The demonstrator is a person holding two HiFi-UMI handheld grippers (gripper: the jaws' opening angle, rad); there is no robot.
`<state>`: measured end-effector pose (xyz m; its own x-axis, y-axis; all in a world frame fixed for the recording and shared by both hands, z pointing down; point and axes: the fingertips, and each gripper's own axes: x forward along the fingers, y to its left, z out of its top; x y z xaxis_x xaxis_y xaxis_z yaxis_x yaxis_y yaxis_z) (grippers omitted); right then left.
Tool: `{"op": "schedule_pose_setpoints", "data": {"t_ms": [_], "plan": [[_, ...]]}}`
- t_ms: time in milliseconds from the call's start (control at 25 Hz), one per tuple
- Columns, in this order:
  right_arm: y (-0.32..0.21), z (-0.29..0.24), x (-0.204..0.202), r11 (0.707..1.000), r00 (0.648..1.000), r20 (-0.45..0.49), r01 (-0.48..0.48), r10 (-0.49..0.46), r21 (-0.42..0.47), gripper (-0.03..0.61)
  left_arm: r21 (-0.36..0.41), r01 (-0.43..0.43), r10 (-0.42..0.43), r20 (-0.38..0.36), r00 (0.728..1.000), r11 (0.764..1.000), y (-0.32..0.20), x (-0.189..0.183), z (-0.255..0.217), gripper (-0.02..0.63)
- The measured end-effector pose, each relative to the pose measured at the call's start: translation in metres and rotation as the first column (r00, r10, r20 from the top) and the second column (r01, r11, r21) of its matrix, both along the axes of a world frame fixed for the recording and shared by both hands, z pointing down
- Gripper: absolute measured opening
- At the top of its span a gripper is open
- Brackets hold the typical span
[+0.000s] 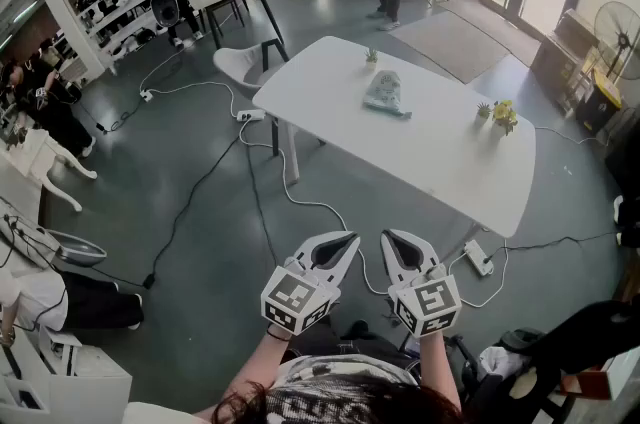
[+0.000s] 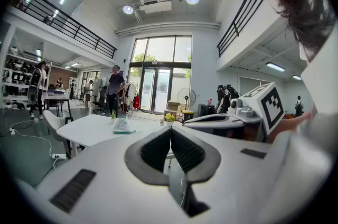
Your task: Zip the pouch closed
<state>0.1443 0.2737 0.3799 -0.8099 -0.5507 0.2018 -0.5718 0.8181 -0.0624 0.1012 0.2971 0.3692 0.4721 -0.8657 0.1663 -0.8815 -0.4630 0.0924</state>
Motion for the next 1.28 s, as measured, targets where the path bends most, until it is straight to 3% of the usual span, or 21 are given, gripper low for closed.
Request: {"op": "schedule_pose_setpoints", "data": {"t_ms": [840,1280], "plan": [[-0.021,0.022,0.026,1.0,1.0,-0.015,0.016,-0.017,-0.024,-0.003,-0.014,0.016,-0.016,-0.011,1.0,1.0,-0.019,0.03,0.019,0.014],[-0.064,0.03,0.007,0.998,1.0,-0.008,0.029,-0.029,-0.049,-0.003,-0.023,0.029,-0.03,-0.017,0.999,0.999,-0.062,0.01,0.021,0.014]]}}
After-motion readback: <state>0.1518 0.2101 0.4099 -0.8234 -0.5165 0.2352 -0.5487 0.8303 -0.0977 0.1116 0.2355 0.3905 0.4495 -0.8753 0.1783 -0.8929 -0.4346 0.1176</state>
